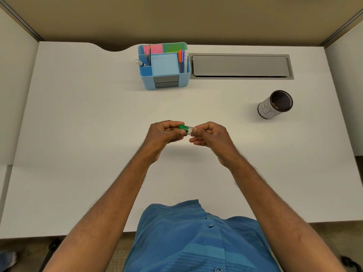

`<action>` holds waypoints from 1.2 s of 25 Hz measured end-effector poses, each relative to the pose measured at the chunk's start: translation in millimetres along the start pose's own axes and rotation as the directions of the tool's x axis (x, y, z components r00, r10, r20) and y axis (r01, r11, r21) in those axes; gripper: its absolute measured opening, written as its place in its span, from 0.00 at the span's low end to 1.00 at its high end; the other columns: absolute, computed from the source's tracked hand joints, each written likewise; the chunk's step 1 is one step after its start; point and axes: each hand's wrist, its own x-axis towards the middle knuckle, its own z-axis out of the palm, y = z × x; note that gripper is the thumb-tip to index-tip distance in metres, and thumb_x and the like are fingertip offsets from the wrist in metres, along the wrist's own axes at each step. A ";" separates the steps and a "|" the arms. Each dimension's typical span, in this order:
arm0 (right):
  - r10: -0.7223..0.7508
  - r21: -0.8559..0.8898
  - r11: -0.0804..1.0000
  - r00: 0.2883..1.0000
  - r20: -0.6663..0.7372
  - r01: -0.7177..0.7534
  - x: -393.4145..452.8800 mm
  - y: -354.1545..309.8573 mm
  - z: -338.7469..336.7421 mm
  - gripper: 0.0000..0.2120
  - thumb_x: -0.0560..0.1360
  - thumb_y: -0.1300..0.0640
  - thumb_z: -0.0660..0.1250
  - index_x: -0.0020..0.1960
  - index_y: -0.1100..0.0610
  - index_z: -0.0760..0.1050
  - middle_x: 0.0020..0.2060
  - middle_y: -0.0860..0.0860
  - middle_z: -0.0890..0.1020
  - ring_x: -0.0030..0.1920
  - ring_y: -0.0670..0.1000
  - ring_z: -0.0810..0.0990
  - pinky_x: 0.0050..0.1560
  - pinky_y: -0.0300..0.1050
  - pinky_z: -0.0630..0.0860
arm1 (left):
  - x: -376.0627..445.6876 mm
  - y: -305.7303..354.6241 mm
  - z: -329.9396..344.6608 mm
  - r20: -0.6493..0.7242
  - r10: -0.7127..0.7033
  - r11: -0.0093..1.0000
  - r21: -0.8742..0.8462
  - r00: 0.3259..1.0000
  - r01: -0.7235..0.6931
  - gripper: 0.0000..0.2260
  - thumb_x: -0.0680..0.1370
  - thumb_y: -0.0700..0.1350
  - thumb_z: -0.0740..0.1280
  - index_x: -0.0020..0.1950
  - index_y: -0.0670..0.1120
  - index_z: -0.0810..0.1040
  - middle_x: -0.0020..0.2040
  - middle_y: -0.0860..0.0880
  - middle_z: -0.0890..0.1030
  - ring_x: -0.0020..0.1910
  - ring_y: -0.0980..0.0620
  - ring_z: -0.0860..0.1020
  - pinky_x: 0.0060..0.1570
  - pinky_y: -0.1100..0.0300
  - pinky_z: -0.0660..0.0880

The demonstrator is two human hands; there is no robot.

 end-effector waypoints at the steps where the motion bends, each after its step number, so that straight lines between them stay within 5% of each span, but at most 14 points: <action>1: 0.007 0.011 1.000 1.000 0.001 -0.007 1.8 -0.1 0.0 0.09 0.78 0.58 0.74 0.53 0.64 0.81 0.47 0.61 0.88 0.45 0.57 0.90 0.44 0.42 0.84 | 1.4 0.5 -0.3 0.000 0.000 1.000 0.011 1.000 0.000 0.11 0.74 0.36 0.76 0.56 0.43 0.86 0.50 0.43 0.89 0.51 0.43 0.88 0.50 0.58 0.84; 10: 0.045 0.034 0.998 0.998 0.048 -0.047 28.3 -5.8 9.0 0.08 0.77 0.59 0.75 0.53 0.61 0.81 0.46 0.59 0.88 0.46 0.55 0.89 0.50 0.46 0.85 | 22.3 15.0 -14.3 -0.008 0.005 0.995 0.100 1.000 -0.004 0.10 0.74 0.36 0.76 0.52 0.48 0.87 0.48 0.47 0.89 0.48 0.48 0.88 0.46 0.61 0.83; 15: -0.010 -0.251 0.966 0.985 0.174 0.054 68.9 -22.0 28.1 0.12 0.77 0.54 0.75 0.58 0.55 0.79 0.50 0.51 0.88 0.50 0.47 0.86 0.54 0.43 0.82 | 50.2 41.3 -37.6 -0.025 0.053 0.981 0.191 0.998 -0.047 0.14 0.75 0.36 0.75 0.55 0.53 0.86 0.47 0.52 0.89 0.44 0.50 0.87 0.43 0.63 0.82; 21: -0.164 -0.581 0.769 0.961 0.224 0.267 134.8 -58.4 74.9 0.15 0.78 0.55 0.74 0.62 0.47 0.76 0.53 0.43 0.84 0.53 0.41 0.82 0.55 0.43 0.80 | 94.1 72.7 -64.7 -0.146 0.109 0.973 0.217 0.983 -0.075 0.15 0.77 0.38 0.74 0.63 0.50 0.84 0.54 0.54 0.86 0.51 0.52 0.85 0.51 0.60 0.84; 24: -0.281 -0.619 0.700 0.934 0.222 0.357 168.5 -73.4 94.9 0.19 0.76 0.59 0.75 0.62 0.52 0.72 0.56 0.49 0.81 0.52 0.47 0.81 0.50 0.41 0.80 | 116.4 81.1 -82.8 -0.272 0.136 0.991 0.042 0.953 -0.129 0.12 0.78 0.42 0.73 0.62 0.50 0.82 0.57 0.48 0.85 0.53 0.49 0.85 0.52 0.60 0.84; 27: -0.370 -0.597 0.701 0.915 0.163 0.390 201.9 -89.2 116.3 0.24 0.78 0.60 0.74 0.68 0.51 0.67 0.64 0.55 0.78 0.57 0.51 0.82 0.49 0.41 0.83 | 145.2 78.6 -97.4 -0.527 0.094 0.996 0.043 0.845 -0.083 0.13 0.81 0.45 0.70 0.65 0.46 0.81 0.58 0.48 0.85 0.53 0.50 0.85 0.55 0.59 0.83; 30: -0.461 -0.570 0.691 0.878 0.128 0.445 226.9 -98.3 131.5 0.21 0.79 0.63 0.72 0.67 0.54 0.68 0.65 0.55 0.78 0.60 0.52 0.81 0.55 0.46 0.85 | 171.7 75.9 -101.3 -0.620 0.038 0.999 0.049 0.784 -0.010 0.16 0.82 0.46 0.69 0.68 0.44 0.78 0.64 0.45 0.82 0.60 0.47 0.82 0.60 0.55 0.81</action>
